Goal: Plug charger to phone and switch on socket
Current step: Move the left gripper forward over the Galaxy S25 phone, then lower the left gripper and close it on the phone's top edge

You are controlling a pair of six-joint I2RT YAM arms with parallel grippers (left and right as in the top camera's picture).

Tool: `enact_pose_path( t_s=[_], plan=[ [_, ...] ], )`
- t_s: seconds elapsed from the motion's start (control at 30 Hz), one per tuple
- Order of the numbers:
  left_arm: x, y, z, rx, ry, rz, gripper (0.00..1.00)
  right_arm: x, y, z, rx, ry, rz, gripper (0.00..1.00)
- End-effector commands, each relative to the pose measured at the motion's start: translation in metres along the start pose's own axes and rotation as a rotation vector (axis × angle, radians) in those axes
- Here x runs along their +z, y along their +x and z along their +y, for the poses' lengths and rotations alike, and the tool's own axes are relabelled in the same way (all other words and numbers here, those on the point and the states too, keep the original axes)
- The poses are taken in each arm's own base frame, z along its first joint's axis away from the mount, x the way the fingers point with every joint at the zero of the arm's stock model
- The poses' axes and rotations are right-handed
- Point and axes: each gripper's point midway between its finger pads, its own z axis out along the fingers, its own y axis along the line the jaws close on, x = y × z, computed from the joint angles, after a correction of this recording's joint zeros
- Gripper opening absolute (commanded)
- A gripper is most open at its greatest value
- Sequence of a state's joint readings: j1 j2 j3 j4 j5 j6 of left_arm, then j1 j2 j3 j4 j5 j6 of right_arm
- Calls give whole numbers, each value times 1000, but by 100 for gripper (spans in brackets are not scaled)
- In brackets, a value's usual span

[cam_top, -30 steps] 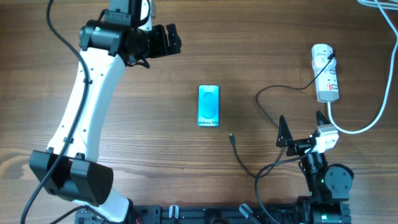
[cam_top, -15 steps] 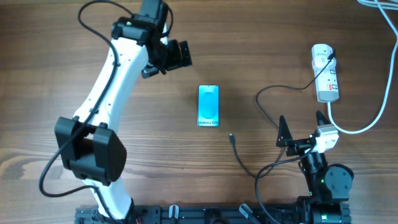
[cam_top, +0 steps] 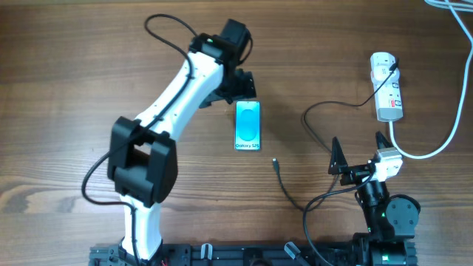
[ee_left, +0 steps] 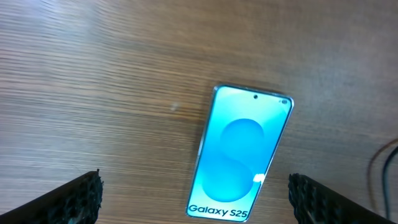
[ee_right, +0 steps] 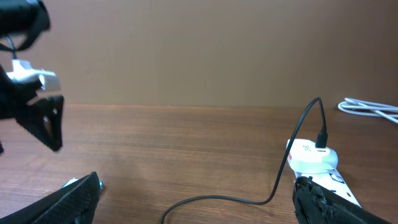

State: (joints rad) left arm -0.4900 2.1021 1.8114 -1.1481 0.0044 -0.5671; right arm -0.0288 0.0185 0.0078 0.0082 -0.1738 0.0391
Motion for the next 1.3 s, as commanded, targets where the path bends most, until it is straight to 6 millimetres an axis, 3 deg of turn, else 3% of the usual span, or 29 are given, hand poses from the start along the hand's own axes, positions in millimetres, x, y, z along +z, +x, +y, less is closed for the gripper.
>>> enact_pose_path(
  t_s=[0.0, 0.1, 0.57, 0.87, 1.1, 1.27],
  plan=[
    [15, 8, -13, 42, -14, 13, 100, 0, 0, -3, -12, 17, -5, 100],
    [19, 14, -26, 95, 26, 32, 100, 0, 0, -3, -12, 17, -5, 100],
    [48, 24, -26, 123, 0, 100, 100, 0, 0, -3, -12, 17, -5, 100],
    [55, 32, -34, 148, -3, 108, 100, 0, 0, -3, -12, 17, -5, 100],
    [74, 41, -38, 167, -24, 138, 100, 0, 0, -3, -11, 17, -5, 100],
    [76, 42, -40, 171, -23, 138, 100, 0, 0, -3, -12, 17, -5, 100]
  ],
)
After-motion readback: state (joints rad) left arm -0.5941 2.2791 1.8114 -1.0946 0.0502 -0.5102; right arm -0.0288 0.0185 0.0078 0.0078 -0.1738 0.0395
